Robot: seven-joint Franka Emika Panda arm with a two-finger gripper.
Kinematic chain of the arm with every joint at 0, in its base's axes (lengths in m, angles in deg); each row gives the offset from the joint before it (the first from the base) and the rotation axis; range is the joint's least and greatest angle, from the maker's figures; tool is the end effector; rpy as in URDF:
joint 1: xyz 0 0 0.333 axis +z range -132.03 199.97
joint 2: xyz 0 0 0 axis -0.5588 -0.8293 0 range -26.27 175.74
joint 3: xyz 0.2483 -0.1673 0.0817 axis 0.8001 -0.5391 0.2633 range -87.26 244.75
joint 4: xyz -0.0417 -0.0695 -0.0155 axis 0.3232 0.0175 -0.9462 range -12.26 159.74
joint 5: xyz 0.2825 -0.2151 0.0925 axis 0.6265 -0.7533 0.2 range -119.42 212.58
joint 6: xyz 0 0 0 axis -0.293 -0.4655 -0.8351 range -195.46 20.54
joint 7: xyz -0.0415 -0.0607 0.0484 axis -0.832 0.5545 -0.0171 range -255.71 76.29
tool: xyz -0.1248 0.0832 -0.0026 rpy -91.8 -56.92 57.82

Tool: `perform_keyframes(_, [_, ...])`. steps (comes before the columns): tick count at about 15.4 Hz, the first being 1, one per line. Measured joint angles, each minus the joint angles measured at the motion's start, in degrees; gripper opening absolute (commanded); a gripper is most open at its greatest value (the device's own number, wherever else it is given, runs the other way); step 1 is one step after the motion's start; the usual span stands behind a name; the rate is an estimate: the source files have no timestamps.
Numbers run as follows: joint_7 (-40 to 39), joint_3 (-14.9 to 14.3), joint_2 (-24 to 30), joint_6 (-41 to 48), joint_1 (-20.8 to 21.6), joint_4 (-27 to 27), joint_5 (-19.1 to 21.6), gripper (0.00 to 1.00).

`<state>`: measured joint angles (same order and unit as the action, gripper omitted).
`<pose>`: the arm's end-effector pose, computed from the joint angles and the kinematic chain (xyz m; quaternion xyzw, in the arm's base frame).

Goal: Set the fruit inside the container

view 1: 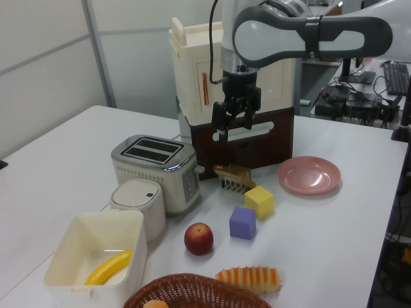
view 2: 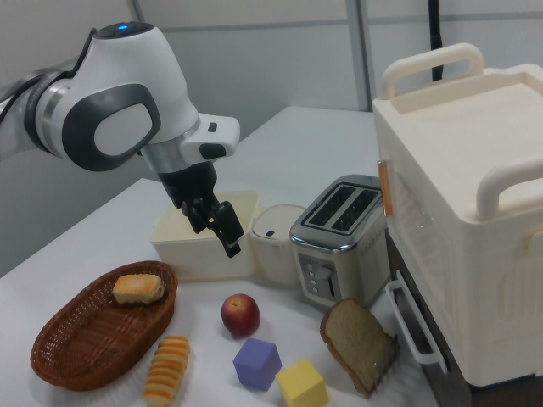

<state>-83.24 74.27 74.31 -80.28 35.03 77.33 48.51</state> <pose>0.5493 -0.0283 0.5597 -0.9947 0.0881 -0.0502 0.0177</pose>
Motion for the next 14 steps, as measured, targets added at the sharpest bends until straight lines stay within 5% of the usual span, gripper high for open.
perform_keyframes(14, [-5.0, -0.5, 0.4, 6.6, 0.7, -2.1, 0.0, 1.0])
